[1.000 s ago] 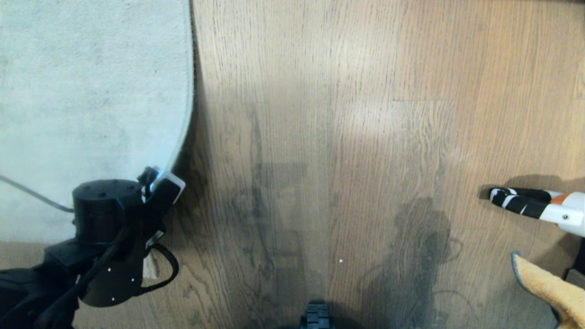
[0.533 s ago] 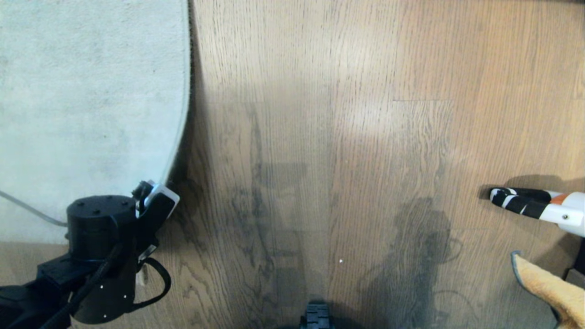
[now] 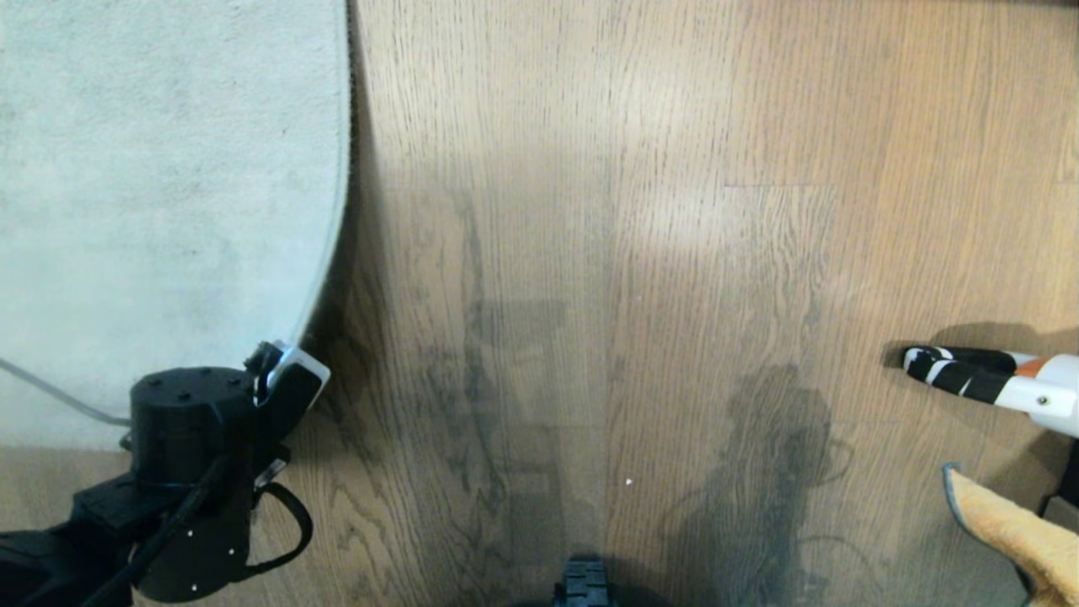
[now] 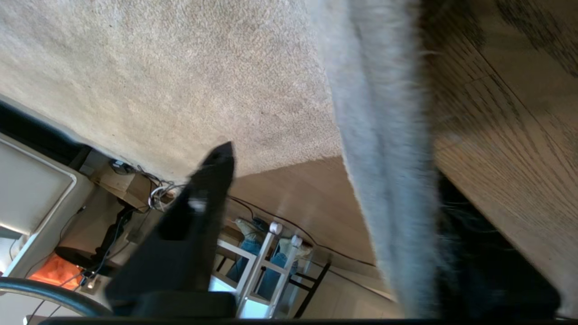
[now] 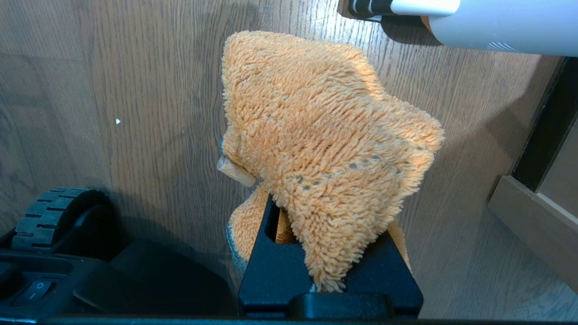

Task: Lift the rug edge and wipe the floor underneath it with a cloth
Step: Lift up the carpet

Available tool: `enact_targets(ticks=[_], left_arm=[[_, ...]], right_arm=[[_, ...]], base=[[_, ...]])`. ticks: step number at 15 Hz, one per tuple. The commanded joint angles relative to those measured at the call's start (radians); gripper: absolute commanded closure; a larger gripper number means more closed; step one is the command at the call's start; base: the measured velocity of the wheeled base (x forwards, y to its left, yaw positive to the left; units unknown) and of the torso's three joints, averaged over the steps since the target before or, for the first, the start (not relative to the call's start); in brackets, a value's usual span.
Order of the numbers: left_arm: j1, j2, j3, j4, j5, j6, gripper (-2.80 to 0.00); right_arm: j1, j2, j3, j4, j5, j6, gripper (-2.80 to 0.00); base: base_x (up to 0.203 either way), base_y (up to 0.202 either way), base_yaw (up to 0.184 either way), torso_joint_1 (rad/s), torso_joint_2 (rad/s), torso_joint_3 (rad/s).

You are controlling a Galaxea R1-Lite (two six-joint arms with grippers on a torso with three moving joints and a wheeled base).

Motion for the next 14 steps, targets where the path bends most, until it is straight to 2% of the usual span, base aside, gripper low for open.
enact_targets(ticks=[1,6,14], left_arm=[[0.015,0.008,0.0,-0.005,0.005,0.001,0.0],[0.063,0.008,0.003,-0.004,0.005,-0.011,0.0],[0.052,0.001,0.04,-0.005,0.002,-0.039,0.0]], right_arm=[[0.0,0.001,0.0,0.0,0.001,-0.001,0.0],[0.0,0.001,0.0,0.0,0.001,-0.001,0.0],[0.0,0.001,0.0,0.0,0.001,-0.001,0.0]], base=[[0.0,0.0,0.0,0.0,0.0,0.0],[0.0,0.0,0.0,0.0,0.0,0.0],[0.0,0.0,0.0,0.0,0.0,0.0]])
